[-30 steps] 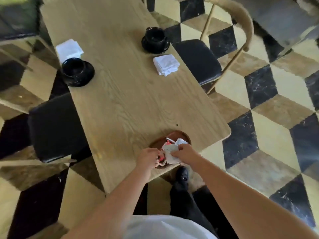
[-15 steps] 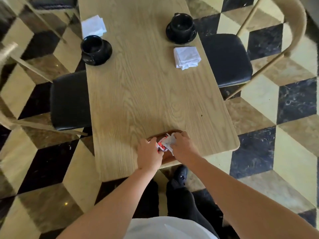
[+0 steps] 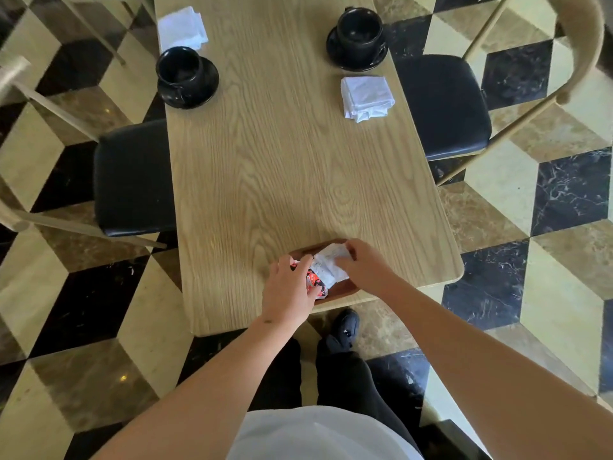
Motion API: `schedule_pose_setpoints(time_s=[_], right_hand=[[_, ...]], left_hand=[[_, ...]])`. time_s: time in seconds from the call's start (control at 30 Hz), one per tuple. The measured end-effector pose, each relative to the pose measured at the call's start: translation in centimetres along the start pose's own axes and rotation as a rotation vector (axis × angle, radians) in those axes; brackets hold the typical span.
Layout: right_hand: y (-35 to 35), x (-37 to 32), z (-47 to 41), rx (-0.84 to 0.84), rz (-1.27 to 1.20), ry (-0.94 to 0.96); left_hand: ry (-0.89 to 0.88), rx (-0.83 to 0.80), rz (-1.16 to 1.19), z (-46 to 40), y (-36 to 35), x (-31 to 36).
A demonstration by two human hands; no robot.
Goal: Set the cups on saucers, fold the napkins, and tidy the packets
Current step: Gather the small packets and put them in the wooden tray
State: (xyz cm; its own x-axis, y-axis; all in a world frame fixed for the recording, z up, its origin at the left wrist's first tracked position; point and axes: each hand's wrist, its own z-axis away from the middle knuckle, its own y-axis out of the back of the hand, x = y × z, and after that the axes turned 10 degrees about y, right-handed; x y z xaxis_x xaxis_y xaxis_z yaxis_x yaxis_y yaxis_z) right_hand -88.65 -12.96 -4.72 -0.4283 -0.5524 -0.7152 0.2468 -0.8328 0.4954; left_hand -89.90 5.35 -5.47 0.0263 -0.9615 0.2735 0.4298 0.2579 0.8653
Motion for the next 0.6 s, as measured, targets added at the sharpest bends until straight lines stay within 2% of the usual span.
schedule_pose_setpoints(time_s=[0.1, 0.23, 0.37, 0.5, 0.6], right_hand=[[1.0, 0.6, -0.1, 0.154, -0.054, -0.123], [0.3, 0.9, 0.2, 0.112, -0.056, -0.174], [-0.2, 0.8, 1.1, 0.128, 0.285, -0.102], [-0.3, 0.4, 1.0, 0.109, 0.314, -0.067], [-0.4, 0.1, 0.9, 0.041, 0.524, -0.007]], left_hand=[[0.032, 0.04, -0.001, 0.0, 0.0, 0.1], [-0.034, 0.038, -0.083, 0.1, -0.3, -0.1], [0.02, 0.014, -0.077, -0.6, -0.3, -0.1], [0.073, 0.0, -0.029, -0.8, -0.1, 0.4], [0.048, 0.034, -0.061, -0.4, 0.0, 0.4]])
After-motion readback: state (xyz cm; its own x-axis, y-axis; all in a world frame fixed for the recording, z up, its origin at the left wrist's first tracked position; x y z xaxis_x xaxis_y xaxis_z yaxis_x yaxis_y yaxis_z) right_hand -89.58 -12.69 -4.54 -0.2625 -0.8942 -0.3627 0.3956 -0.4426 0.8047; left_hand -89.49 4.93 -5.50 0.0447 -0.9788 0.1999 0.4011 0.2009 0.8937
